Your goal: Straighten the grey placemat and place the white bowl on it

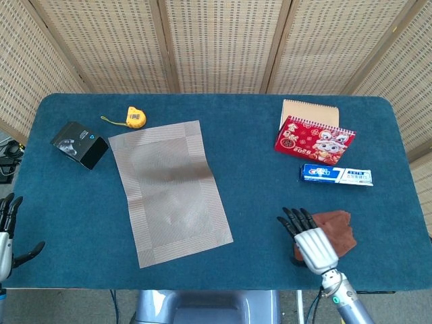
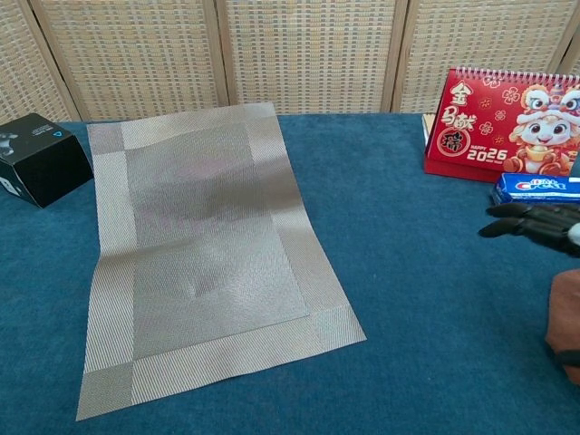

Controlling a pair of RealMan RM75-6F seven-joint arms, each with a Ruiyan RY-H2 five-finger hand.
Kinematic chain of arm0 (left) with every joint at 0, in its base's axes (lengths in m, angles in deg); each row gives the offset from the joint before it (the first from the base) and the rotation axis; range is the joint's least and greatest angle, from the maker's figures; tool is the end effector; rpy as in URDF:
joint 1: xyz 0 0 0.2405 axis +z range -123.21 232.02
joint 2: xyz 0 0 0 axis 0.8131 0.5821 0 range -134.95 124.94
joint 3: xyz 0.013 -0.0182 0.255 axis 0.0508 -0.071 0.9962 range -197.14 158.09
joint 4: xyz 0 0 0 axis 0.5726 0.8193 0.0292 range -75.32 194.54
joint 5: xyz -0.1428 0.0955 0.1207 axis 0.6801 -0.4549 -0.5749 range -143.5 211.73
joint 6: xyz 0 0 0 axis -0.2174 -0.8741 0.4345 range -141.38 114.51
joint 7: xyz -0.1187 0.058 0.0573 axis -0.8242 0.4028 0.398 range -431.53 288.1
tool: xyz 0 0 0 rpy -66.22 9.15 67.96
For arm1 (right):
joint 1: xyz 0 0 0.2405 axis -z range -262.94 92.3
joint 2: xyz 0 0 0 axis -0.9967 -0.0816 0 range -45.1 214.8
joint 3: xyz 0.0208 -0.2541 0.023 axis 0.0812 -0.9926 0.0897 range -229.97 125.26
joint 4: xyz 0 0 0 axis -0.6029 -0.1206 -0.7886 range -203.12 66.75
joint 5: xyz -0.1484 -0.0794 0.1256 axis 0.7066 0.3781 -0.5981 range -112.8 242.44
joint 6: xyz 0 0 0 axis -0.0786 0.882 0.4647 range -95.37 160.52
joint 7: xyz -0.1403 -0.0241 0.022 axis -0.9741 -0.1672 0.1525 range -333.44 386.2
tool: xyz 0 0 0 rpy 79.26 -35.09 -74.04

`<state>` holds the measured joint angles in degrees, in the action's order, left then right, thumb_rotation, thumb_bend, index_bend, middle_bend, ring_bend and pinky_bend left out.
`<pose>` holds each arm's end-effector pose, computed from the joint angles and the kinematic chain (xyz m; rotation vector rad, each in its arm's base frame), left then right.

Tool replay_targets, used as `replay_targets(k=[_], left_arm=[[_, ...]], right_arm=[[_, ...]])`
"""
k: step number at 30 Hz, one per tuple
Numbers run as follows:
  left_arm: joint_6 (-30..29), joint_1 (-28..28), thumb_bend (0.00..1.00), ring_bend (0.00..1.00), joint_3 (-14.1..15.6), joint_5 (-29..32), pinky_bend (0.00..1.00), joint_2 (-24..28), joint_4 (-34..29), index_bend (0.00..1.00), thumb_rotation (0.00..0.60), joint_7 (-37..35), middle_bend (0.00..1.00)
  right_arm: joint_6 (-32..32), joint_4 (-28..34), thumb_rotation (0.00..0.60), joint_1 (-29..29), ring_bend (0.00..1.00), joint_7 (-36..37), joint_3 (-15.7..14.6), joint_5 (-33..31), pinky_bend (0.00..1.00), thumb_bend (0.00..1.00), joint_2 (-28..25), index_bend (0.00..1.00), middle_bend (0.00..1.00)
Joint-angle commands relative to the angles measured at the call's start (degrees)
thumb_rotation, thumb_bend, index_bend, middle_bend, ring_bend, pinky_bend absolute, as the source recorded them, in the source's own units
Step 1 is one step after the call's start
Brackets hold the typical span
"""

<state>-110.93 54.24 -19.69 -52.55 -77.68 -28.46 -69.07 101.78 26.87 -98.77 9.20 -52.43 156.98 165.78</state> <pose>-0.3147 0.1440 0.1394 -1.2389 -0.8418 -0.9626 -0.2275 -0.1924 0.0198 1.8317 -0.9423 0.9348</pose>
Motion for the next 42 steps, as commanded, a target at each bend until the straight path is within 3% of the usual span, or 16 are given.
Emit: replay_targets(k=[1,8,21,35,42], left_arm=[[0.25,0.11,0.11,0.0,-0.19,0.05,0.0,0.16,0.01,0.0,0.6,-0.47,0.0],[1.31,0.19,0.11,0.0,-0.63,0.26,0.0,0.12,0.31,0.0,0.6,-1.29,0.0],[3.59,-0.02,0.11,0.0,-1.32,0.92,0.0,-0.63,0.89,0.0,0.6,-0.71,0.0],[4.86,0.02,0.11,0.0,-2.22,1.8,0.0,-0.63,1.24,0.0,0.6,-1.39,0.0],[5.41,-0.03,0.11,0.0,-2.36,1.91,0.0,-0.59,1.32,0.0,0.6,-1.78,0.0]], right_arm=[[-2.87,-1.2,0.6,-1.93,0.0,-2.39,0.43,-1.6,0.0,0.0,4.1,0.17,0.0],[-5.37,-6.55,0.6,-4.28,0.0,-3.51,1.76,-3.82,0.0,0.02,11.49,0.22,0.0],[-5.55,-15.33,0.6,-7.82,0.0,0.76,4.55,-5.42,0.0,0.07,20.01,0.27,0.0],[-6.6,-18.38,0.6,-10.58,0.0,0.96,5.14,-7.4,0.0,0.08,26.26,0.29,0.0],[-6.54,-20.68,0.6,-11.73,0.0,1.5,5.75,-7.8,0.0,0.17,28.66,0.31,0.0]])
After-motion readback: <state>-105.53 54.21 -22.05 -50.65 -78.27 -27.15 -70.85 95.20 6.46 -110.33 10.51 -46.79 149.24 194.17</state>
